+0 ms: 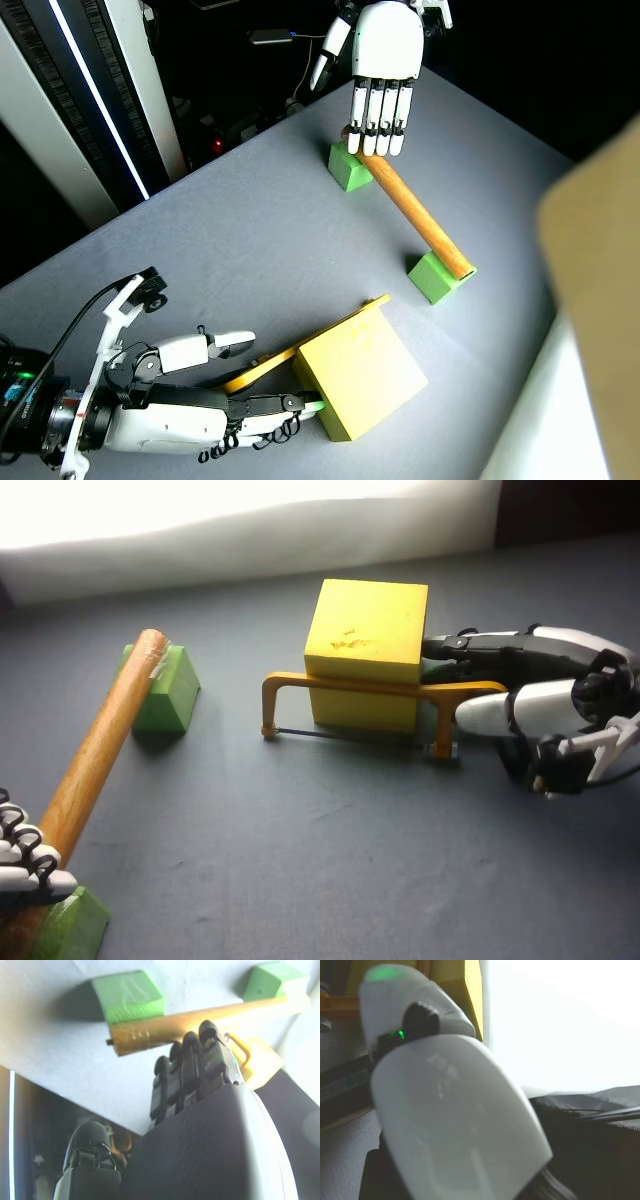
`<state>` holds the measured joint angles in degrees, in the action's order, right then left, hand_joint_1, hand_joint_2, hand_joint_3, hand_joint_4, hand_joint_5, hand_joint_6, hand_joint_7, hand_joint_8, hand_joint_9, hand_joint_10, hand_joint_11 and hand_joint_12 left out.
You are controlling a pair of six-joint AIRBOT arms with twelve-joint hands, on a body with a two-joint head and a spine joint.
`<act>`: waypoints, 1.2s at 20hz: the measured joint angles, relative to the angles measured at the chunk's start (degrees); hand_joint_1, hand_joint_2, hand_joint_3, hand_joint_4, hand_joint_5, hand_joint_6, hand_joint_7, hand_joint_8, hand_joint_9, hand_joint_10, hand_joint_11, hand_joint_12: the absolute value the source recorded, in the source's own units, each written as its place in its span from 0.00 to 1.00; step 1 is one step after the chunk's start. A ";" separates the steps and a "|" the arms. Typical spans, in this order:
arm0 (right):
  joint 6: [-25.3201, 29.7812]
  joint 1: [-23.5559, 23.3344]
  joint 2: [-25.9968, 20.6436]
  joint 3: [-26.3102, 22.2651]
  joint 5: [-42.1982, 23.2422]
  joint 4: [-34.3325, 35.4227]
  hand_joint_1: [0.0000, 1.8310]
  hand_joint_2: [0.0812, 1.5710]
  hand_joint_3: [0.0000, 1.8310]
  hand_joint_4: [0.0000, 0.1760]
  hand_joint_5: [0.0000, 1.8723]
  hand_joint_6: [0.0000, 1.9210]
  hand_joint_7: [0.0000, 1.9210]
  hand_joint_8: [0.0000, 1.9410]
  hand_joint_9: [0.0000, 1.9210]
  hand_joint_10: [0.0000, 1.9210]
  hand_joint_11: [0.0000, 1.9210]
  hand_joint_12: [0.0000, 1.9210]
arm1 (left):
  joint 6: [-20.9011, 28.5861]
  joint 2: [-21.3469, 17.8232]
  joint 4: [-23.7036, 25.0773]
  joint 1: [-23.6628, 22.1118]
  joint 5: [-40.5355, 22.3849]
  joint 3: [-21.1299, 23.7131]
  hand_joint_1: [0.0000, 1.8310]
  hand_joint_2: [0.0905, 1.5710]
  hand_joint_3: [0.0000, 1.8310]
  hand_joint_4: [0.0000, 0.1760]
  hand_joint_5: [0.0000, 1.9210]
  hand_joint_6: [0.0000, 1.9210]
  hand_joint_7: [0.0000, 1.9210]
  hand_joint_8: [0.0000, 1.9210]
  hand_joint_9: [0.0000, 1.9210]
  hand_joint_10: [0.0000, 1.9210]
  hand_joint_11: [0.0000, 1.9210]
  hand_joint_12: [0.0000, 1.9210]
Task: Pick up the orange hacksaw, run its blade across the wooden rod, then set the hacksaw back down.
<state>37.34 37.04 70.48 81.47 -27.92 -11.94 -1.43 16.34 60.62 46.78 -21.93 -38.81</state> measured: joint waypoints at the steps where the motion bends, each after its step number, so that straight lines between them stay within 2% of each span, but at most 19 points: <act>1: -0.39 -0.13 -0.07 -0.02 0.35 0.74 0.81 0.72 0.00 0.00 0.38 0.54 0.44 0.57 0.51 0.56 0.43 0.84 | 0.00 0.00 -0.02 0.00 -0.02 0.00 0.00 0.76 0.00 0.00 0.08 0.00 0.07 0.00 0.05 0.00 0.00 0.10; 2: -0.90 -0.13 -0.13 -0.24 0.46 0.81 0.76 0.71 0.00 0.00 0.43 0.48 0.46 0.60 0.51 0.66 0.45 0.71 | 0.00 0.00 0.00 0.00 0.04 0.00 0.00 0.76 0.00 0.00 0.08 0.00 0.07 0.00 0.05 0.00 0.00 0.08; 3: -1.27 -0.13 -0.31 -0.61 0.79 0.85 0.70 0.71 0.00 0.00 0.47 0.49 0.51 0.60 0.55 0.53 0.50 0.65 | 0.00 0.00 0.00 0.00 0.11 0.00 0.00 0.76 0.00 0.00 0.09 0.00 0.07 0.00 0.05 0.00 0.00 0.07; 4: -1.40 -0.24 -0.28 -0.66 0.98 1.05 0.69 0.71 0.00 0.00 0.48 0.48 0.53 0.58 0.58 0.46 0.52 0.62 | 0.00 0.00 0.00 0.00 0.17 0.00 0.00 0.76 0.00 0.00 0.09 0.00 0.07 0.00 0.05 0.00 0.00 0.07; 5: -1.70 -0.39 -0.46 -0.72 1.33 1.18 0.74 0.71 0.00 0.00 0.45 0.49 0.47 0.60 0.52 0.61 0.51 0.61 | 0.00 0.00 -0.02 0.00 0.20 0.00 0.00 0.76 0.00 0.00 0.09 0.00 0.07 0.00 0.05 0.00 0.00 0.05; 7: -2.47 -0.42 -0.85 -1.05 1.33 0.98 0.75 0.72 0.00 0.00 0.44 0.51 0.45 0.61 0.50 0.67 0.50 0.62 | 0.00 0.00 0.00 0.00 0.42 0.00 0.00 0.76 0.00 0.00 0.08 0.00 0.07 0.00 0.05 0.00 0.00 0.05; 8: -3.10 -0.42 -0.98 -1.14 1.25 0.74 0.75 0.72 0.00 0.00 0.43 0.52 0.45 0.60 0.50 0.67 0.50 0.62 | 0.00 0.00 0.00 0.00 0.44 0.00 0.00 0.77 0.00 0.00 0.10 0.00 0.08 0.00 0.06 0.00 0.00 0.08; 10: -3.43 -0.39 -1.25 -1.38 0.98 0.31 0.76 0.70 0.00 0.00 0.48 0.44 0.49 0.56 0.53 0.65 0.49 0.65 | 0.00 0.00 0.00 0.00 0.44 0.00 0.00 0.77 0.00 0.00 0.09 0.00 0.07 0.00 0.05 0.00 0.00 0.08; 11: -3.80 -0.35 -1.53 -1.44 0.61 -0.09 0.75 0.71 0.00 0.00 0.45 0.49 0.46 0.59 0.50 0.66 0.48 0.64 | 0.00 0.00 0.46 0.00 0.42 0.00 0.00 0.76 0.00 0.00 0.08 0.00 0.07 0.00 0.04 0.00 0.00 0.06; 15: -7.30 0.37 -3.19 -2.10 -5.31 -2.34 0.75 0.72 0.00 0.00 0.43 0.52 0.45 0.62 0.48 0.69 0.47 0.65 | 0.96 0.00 1.97 0.00 0.24 0.00 0.00 0.76 0.00 0.00 0.09 0.00 0.07 0.00 0.05 0.00 0.00 0.07; 17: -7.93 0.37 -4.59 -3.08 -9.88 -3.34 0.76 0.69 0.00 0.00 0.48 0.44 0.49 0.55 0.54 0.63 0.50 0.63 | 1.03 0.00 1.95 0.00 0.20 0.00 0.00 0.76 0.00 0.00 0.09 0.00 0.07 0.00 0.05 0.00 0.00 0.09; 20: -10.45 -0.26 -7.32 -4.20 -14.32 -4.11 0.76 0.69 0.00 0.00 0.48 0.44 0.51 0.53 0.54 0.63 0.49 0.64 | 1.07 0.00 1.92 0.00 0.09 0.00 0.00 0.76 0.00 0.00 0.08 0.00 0.08 0.00 0.05 0.00 0.00 0.09; 21: -13.09 -0.24 -8.39 -4.33 -15.50 -2.47 0.76 0.69 0.00 0.00 0.48 0.44 0.51 0.53 0.54 0.63 0.49 0.65 | 1.07 0.00 1.95 0.00 0.09 0.00 0.00 0.76 0.00 0.00 0.08 0.00 0.07 0.00 0.05 0.00 0.00 0.09; 24: -21.94 0.04 -10.84 -6.51 -18.64 8.17 0.76 0.69 0.00 0.00 0.47 0.45 0.49 0.55 0.54 0.64 0.48 0.65 | 1.07 0.00 1.97 0.00 0.04 0.00 0.00 0.76 0.00 0.00 0.08 0.00 0.07 0.00 0.05 0.00 0.00 0.08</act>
<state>15.40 37.08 59.64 74.96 -46.57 -3.77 -0.36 16.34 62.59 46.78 -21.89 -38.81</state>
